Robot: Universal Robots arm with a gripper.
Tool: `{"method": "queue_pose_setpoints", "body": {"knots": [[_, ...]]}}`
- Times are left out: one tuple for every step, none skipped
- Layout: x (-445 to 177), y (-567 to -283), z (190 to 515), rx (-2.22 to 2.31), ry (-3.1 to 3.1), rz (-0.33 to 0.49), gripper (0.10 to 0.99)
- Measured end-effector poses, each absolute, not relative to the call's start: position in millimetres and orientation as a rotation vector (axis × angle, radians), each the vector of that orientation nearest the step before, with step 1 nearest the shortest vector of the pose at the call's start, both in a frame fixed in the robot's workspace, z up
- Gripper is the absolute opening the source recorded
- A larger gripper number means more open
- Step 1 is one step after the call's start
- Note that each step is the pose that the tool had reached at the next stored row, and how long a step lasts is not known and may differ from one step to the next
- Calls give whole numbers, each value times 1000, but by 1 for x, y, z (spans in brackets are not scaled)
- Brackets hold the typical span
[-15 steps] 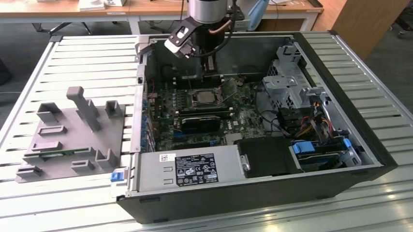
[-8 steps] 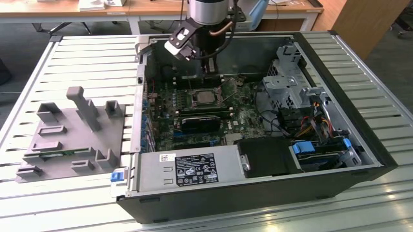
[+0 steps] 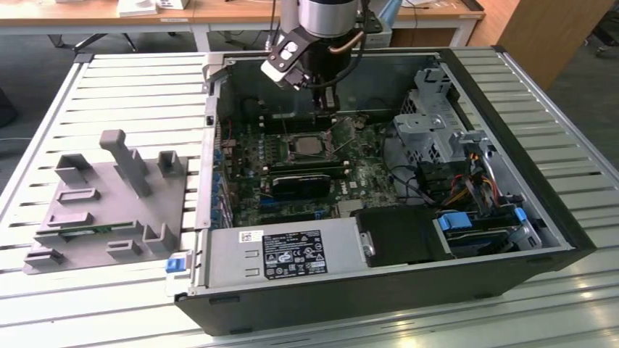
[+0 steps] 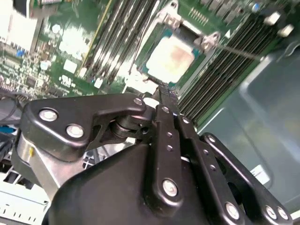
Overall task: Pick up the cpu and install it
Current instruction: 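Close the cpu cover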
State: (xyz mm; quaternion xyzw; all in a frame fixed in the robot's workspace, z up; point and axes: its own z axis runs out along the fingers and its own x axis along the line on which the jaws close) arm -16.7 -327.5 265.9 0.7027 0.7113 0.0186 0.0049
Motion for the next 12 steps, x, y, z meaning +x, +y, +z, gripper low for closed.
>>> {"method": "queue_pose_setpoints", "body": {"knots": [[-14, -327, 266, 2202, 2229, 55, 106], [-13, -327, 266, 2203, 2231, 52, 106], [-12, -326, 266, 2204, 2232, 50, 106], [-12, -326, 266, 2205, 2232, 48, 106], [-12, -326, 266, 2206, 2232, 48, 106], [-12, -326, 266, 2206, 2232, 48, 106], [-12, -326, 266, 2206, 2232, 48, 106], [-12, -326, 266, 2206, 2232, 48, 106], [-12, -326, 266, 2206, 2232, 47, 106], [-12, -326, 266, 2206, 2233, 47, 106], [-11, -326, 266, 2206, 2233, 47, 106], [-10, -326, 266, 2206, 2233, 46, 106]]}}
